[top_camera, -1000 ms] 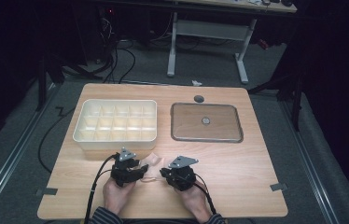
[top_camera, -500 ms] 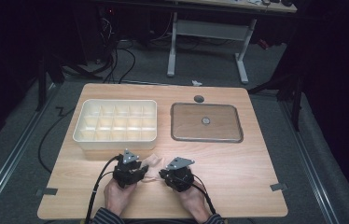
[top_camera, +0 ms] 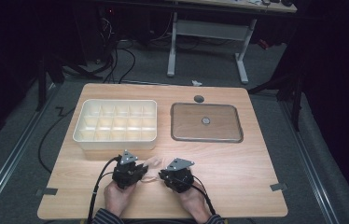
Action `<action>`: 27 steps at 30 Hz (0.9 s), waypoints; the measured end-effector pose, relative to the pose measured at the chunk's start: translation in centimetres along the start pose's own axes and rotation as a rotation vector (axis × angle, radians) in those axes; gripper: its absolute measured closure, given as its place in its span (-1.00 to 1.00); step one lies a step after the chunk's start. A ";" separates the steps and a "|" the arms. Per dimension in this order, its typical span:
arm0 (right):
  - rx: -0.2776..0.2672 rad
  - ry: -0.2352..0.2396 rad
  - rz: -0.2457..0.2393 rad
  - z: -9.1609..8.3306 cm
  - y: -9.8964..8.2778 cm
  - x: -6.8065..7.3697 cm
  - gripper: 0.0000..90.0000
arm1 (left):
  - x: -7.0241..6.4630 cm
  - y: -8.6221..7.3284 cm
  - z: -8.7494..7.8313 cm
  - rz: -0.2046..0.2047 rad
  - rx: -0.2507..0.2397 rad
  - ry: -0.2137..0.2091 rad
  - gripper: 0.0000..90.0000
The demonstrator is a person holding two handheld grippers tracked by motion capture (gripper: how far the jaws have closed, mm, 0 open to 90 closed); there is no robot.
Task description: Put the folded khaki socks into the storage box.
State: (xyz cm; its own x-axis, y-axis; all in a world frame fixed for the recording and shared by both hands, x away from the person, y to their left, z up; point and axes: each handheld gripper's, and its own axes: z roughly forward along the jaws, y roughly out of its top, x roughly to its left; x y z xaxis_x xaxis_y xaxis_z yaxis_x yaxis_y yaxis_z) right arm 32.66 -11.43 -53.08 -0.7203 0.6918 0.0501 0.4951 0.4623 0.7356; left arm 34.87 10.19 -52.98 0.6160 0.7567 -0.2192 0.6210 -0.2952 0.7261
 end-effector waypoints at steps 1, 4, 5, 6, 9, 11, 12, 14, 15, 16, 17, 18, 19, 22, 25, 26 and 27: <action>-0.003 -0.001 0.000 0.0 0.0 0.0 0.83 | -0.1 0.1 -0.2 0.001 0.002 -0.006 0.77; -0.002 -0.002 -0.003 0.0 0.0 0.1 0.83 | -0.3 0.3 -0.5 0.013 0.009 -0.008 0.77; -0.002 -0.002 -0.004 0.0 0.0 0.1 0.82 | -0.5 0.5 -0.7 0.022 0.010 -0.011 0.77; -0.004 0.000 -0.008 0.0 0.0 0.1 0.82 | -0.6 0.6 -0.8 0.027 0.009 -0.014 0.77; 0.006 -0.004 -0.012 0.0 0.1 0.1 0.82 | -0.7 0.9 -1.0 0.024 0.002 -0.025 0.77; 0.006 -0.001 -0.013 0.0 0.1 0.1 0.82 | -0.7 1.1 -1.3 0.020 -0.004 -0.040 0.77; 0.005 0.000 -0.013 0.1 0.1 0.1 0.82 | -0.7 1.2 -1.3 0.018 -0.010 -0.046 0.77; 0.009 -0.002 -0.014 0.1 0.2 0.1 0.82 | -0.7 1.3 -1.5 0.024 -0.011 -0.052 0.77; 0.009 -0.002 -0.014 0.1 0.2 0.1 0.82 | -0.8 1.5 -1.7 0.022 -0.020 -0.062 0.77; 0.008 0.000 -0.012 0.1 0.2 0.1 0.82 | -0.9 1.6 -1.8 0.024 -0.026 -0.067 0.77; 0.007 0.002 -0.016 0.1 0.2 0.0 0.82 | -0.9 1.7 -1.8 0.027 -0.026 -0.071 0.77; 0.007 0.002 -0.016 0.1 0.2 0.0 0.82 | -0.9 1.7 -1.8 0.027 -0.026 -0.071 0.77; 0.013 0.002 -0.018 0.1 0.3 0.0 0.82 | -1.0 1.8 -1.9 0.028 -0.031 -0.075 0.77; 0.022 0.004 -0.014 0.2 0.4 0.1 0.82 | -1.1 2.0 -2.1 0.031 -0.037 -0.085 0.77; 0.028 0.008 -0.014 0.3 0.6 0.1 0.82 | -1.1 2.1 -2.2 0.030 -0.043 -0.092 0.77; 0.024 0.012 -0.013 0.4 0.6 0.1 0.82 | -1.2 2.1 -2.3 0.032 -0.049 -0.092 0.77; 0.024 0.012 -0.013 0.4 0.6 0.1 0.82 | -1.2 2.1 -2.3 0.032 -0.049 -0.092 0.77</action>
State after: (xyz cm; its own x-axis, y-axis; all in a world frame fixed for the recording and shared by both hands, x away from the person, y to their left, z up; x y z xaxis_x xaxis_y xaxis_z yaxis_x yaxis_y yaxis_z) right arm 33.06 -10.82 -52.86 -0.7323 0.6792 0.0485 0.4973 0.4847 0.7196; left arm 34.38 10.03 -49.69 0.6781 0.6902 -0.2525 0.5775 -0.2877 0.7640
